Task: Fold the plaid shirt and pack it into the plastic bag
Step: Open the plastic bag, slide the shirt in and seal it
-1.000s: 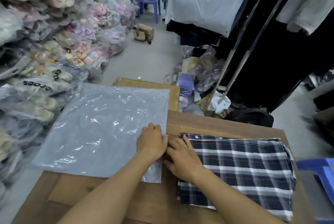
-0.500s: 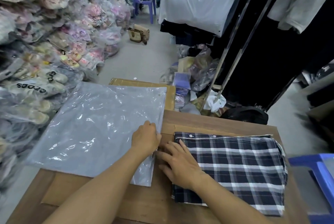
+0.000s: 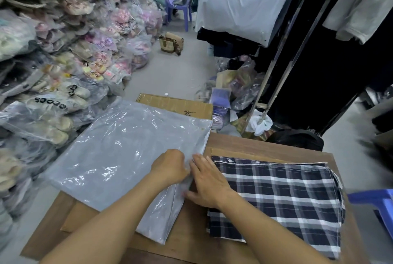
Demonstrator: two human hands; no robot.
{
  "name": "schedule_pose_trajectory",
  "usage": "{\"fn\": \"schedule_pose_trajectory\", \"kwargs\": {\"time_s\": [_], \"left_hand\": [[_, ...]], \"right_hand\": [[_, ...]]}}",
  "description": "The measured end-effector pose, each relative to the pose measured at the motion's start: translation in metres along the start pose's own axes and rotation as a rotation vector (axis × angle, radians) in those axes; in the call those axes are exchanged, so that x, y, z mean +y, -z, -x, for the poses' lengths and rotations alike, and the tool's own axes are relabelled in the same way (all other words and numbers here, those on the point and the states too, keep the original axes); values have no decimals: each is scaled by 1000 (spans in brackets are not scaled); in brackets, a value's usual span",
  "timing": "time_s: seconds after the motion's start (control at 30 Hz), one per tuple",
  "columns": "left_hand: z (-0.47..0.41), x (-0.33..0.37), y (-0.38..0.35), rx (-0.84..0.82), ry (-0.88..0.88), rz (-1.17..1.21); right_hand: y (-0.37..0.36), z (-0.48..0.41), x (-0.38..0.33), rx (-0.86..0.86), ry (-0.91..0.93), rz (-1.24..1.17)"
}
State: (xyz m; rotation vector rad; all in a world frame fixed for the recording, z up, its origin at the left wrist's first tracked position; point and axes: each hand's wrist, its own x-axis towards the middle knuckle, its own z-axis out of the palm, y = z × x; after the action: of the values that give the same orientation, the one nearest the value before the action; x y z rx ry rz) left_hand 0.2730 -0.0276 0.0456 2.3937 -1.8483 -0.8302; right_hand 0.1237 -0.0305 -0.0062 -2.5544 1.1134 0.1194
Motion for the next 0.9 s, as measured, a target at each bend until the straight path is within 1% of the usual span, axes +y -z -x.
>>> {"fn": "schedule_pose_trajectory", "kwargs": {"time_s": [0.07,0.13,0.17,0.2,0.27,0.37,0.5,0.6,0.77,0.9], "left_hand": [[4,0,5,8,-56,-52],[8,-1,11,-29,-143,-117],[9,-3,12,-58,-181,-186],[11,-4,15,-69,-197,-271],[13,-4,21,-21,-192,-383],[16,-9,36,45,-149,-401],[24,-15,58,-25,-100,-466],[26,-12,78,-11,-90,-447],[27,-8,104,54,-144,-380],[30,-2,99,45,-227,-394]], "right_hand": [[-2,1,-2,-32,-7,45],[-2,1,-4,-38,-25,40],[-2,1,-4,-45,-36,31],[-1,1,-4,-57,-47,26],[1,0,-4,-88,-66,37],[3,0,-5,-130,-82,52],[7,-1,-6,-170,-86,68],[9,-2,-6,-203,-88,82],[11,-5,-7,-227,-94,119],[11,-7,-7,-233,-102,137]]}}
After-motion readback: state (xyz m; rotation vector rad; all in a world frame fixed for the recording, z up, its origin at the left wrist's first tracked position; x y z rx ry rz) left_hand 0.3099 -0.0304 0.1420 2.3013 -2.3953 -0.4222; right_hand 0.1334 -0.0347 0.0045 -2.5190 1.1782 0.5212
